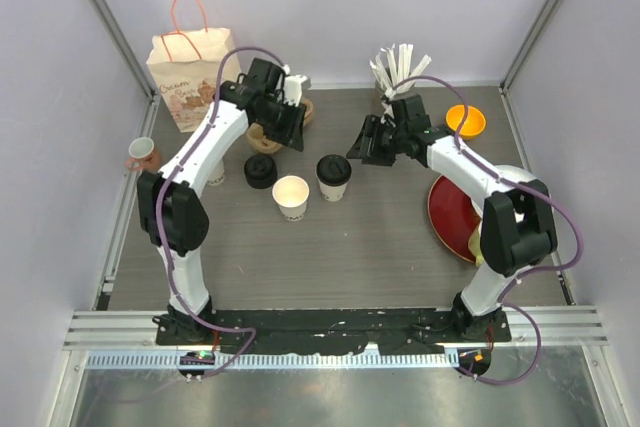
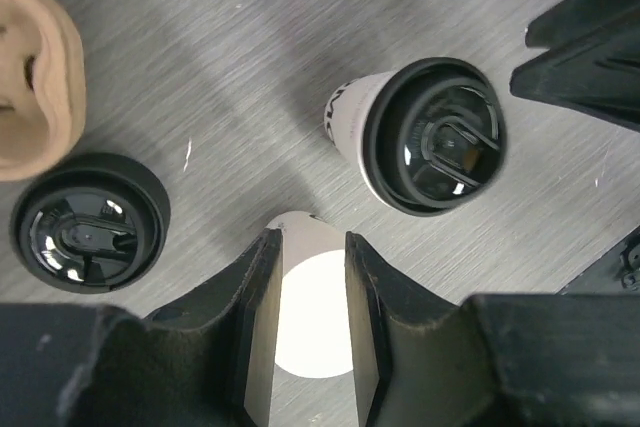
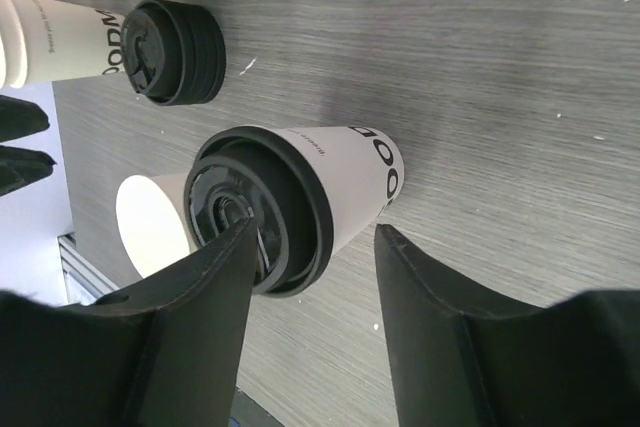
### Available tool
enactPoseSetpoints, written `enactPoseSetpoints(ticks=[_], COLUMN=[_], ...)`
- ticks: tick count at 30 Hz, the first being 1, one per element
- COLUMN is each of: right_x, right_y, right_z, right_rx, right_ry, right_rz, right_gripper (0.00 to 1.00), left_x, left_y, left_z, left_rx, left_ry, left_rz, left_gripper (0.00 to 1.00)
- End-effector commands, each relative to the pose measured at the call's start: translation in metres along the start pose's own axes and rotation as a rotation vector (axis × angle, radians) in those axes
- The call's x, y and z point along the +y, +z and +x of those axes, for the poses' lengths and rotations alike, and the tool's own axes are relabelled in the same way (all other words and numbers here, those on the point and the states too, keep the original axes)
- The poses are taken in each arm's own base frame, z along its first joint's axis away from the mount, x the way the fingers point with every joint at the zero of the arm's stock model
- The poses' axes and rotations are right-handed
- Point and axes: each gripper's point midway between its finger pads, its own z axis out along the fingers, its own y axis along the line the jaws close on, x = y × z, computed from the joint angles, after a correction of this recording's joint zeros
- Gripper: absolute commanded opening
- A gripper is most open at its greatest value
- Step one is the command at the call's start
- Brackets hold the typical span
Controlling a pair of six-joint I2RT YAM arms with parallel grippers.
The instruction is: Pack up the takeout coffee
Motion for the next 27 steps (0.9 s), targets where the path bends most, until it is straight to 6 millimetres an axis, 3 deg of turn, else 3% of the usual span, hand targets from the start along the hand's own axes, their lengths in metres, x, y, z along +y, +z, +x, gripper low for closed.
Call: enactPoseSetpoints(ticks=[1,5,11,14,19,27], right_x=[0.012,0.011,0.003,0.002,0.005,-0.001], right_y=[0.008,0.009,0.011,0.013,0.016,0.005], right_z=[-0.018,-0.014,0.000,0.009,0.017,0.007], right_rx=[-0.043,-0.038,-0.019,0.004,0.021,-0.029], right_ry=[0.033,0.043,0.066,0.086,0.084,0.075], right_rz=[-0.052,-0.054,-0.046,-0.060,-0.077,-0.017], right_gripper=[0.52,0.42,0.38,0.34,0.34,0.34], left_x=[-0.024,-0.030,-0.034,-0.033,-0.028,-0.018], left_y=[0.012,0.029,0.040,0.047,0.050,0.042], left_z=[-0.006,0.000,0.005,0.011,0.016,0.013], left_rx=[-0.068,-0.058,-0.044,-0.030,-0.021,-0.038], left_ry=[-0.117,-0.188,-0.225,-0.243,-0.239,-0.241], left_rz=[0.108,0.168,0.207,0.211,0.188,0.153], left_gripper=[0.35,0.35,0.35,0.30,0.27,0.26])
